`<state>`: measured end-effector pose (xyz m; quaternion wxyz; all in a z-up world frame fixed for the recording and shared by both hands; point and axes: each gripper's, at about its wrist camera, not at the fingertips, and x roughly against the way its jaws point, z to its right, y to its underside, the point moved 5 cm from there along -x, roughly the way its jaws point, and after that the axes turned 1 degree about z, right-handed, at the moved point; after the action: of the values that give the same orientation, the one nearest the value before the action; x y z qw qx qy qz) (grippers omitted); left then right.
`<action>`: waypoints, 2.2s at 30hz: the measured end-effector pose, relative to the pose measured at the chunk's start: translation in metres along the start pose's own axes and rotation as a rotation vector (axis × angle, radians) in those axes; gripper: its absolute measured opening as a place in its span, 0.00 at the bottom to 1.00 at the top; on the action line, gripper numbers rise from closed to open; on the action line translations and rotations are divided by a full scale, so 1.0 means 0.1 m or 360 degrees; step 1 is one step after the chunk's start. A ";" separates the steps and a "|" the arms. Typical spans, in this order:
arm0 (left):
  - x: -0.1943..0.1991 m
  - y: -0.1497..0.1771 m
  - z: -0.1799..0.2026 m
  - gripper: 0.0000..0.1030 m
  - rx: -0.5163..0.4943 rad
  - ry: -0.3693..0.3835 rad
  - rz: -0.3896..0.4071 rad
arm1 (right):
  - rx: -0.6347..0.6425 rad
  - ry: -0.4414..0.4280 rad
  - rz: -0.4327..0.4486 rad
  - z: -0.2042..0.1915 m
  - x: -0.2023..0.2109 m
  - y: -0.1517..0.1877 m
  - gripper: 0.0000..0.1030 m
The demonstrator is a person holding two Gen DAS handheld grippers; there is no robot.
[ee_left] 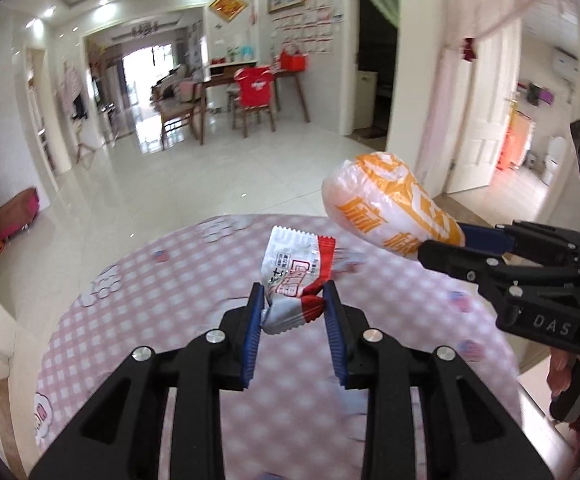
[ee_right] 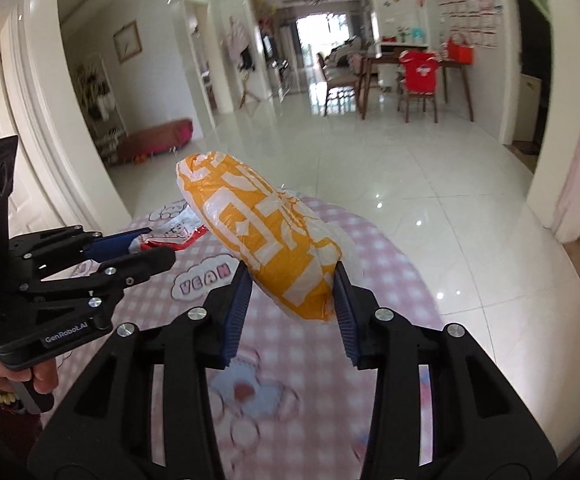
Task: Collect trash
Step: 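Carry the red-white wrapper and orange-white bag over the blue bucket, then open the left gripper to drop the red-white wrapper into the bucket, then open the right gripper to drop the orange-white bag into the bucket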
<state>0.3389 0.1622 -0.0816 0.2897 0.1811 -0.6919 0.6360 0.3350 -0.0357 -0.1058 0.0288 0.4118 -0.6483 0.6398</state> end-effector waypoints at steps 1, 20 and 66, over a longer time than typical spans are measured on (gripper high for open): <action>0.04 0.00 0.14 0.28 -0.0020 0.0016 0.0005 | -0.0026 0.0007 0.0025 0.07 0.15 0.06 0.38; -0.22 0.29 2.77 0.28 -0.0453 0.0405 -0.0164 | -0.0593 0.0388 0.0275 1.70 1.82 1.39 0.41; -0.86 0.57 3.26 0.83 -0.0386 0.0343 -0.0369 | -0.0888 0.0554 0.0217 2.36 1.92 2.06 0.46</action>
<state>0.3141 -0.1623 -0.1871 0.4530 0.1543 -0.7030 0.5260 0.2065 -0.3654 -0.2055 0.2077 0.2282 -0.8099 0.4988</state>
